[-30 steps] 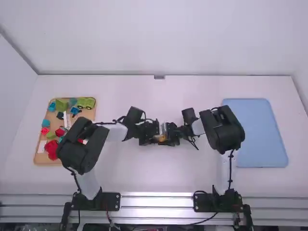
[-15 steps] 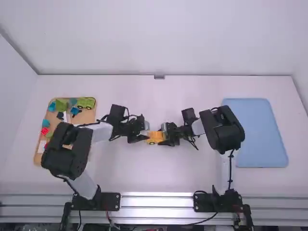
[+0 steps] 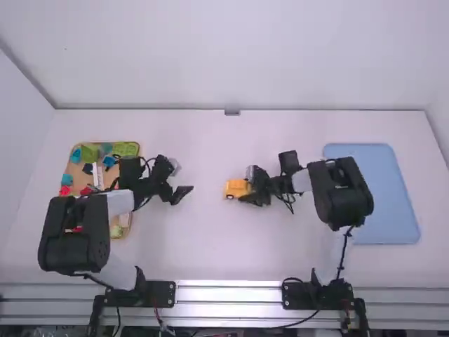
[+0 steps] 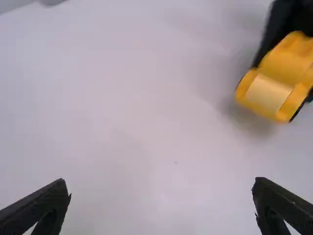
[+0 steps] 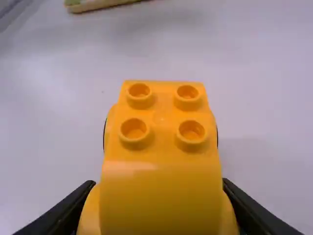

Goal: Assemble lego blocks to make yellow taxi

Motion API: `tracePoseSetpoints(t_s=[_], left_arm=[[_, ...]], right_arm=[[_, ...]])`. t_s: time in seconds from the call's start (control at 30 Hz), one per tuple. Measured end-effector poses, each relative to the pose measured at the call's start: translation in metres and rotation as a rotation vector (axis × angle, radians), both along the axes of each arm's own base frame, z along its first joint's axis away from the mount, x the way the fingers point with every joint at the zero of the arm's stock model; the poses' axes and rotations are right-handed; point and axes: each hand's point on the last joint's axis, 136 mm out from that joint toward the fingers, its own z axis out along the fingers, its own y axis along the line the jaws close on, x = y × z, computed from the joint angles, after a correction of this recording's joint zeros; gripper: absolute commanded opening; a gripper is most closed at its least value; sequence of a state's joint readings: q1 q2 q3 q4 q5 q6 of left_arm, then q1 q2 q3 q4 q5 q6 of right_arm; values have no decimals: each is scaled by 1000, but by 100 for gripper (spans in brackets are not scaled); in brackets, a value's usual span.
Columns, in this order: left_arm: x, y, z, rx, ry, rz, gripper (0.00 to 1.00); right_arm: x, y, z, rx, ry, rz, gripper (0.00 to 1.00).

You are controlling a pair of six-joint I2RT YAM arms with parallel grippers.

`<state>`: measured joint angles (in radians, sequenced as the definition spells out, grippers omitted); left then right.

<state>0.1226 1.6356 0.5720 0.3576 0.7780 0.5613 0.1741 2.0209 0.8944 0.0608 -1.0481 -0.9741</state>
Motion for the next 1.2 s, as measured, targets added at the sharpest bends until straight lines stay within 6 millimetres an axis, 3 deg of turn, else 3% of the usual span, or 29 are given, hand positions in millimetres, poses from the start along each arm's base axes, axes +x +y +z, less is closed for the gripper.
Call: tracePoseSetpoints(t_s=[0.07, 0.17, 0.27, 0.3, 0.4, 0.47, 0.5, 0.57, 0.63, 0.67, 0.73, 0.77, 0.83, 0.93, 1.0, 1.07, 1.13, 1.2], left_arm=[[0, 4, -6, -2, 23, 53, 99], [-1, 11, -12, -9, 26, 138, 99], [-1, 14, -12, -18, -13, 182, 99], [-1, 15, -12, -19, -19, 187, 99], [-3, 16, -7, -25, -85, 207, 99], [-4, 17, -5, -27, -107, 213, 99], [-6, 17, -2, -28, -136, 217, 99], [-8, 17, 0, -32, -156, 222, 99], [-9, 19, 2, -43, -171, 245, 99], [-10, 19, 2, -46, -171, 249, 99], [-9, 23, 2, -55, -166, 286, 99], [-9, 24, 2, -58, -163, 295, 99], [-8, 25, 2, -62, -159, 307, 99], [-8, 26, 1, -78, -141, 327, 99], [-8, 26, 1, -96, -126, 340, 99], [-8, 26, 1, -104, -121, 345, 99], [-8, 26, 1, -112, -115, 350, 99], [-6, 27, 3, -124, -109, 357, 99]], right_arm=[[5, -14, 12, -57, -1, -53, 40], [16, -55, 38, -219, -24, -200, 36], [21, -108, 58, -399, -55, -365, 33], [21, -112, 59, -414, -56, -377, 31], [24, -178, 73, -552, -62, -582, 25], [28, -203, 79, -580, -59, -677, 25], [33, -235, 84, -597, -52, -798, 25], [38, -265, 88, -594, -45, -916, 25], [45, -320, 101, -549, -60, -1128, 36], [46, -326, 103, -539, -68, -1154, 39], [51, -371, 114, -447, -121, -1318, 42], [52, -383, 115, -409, -133, -1360, 41], [53, -399, 108, -344, -133, -1417, 36], [48, -411, 73, -251, -24, -1484, 36], [41, -410, 42, -225, 94, -1508, 49], [37, -408, 24, -222, 168, -1518, 58], [29, -400, 4, -241, 266, -1523, 95], [25, -394, -3, -271, 315, -1523, 98]])
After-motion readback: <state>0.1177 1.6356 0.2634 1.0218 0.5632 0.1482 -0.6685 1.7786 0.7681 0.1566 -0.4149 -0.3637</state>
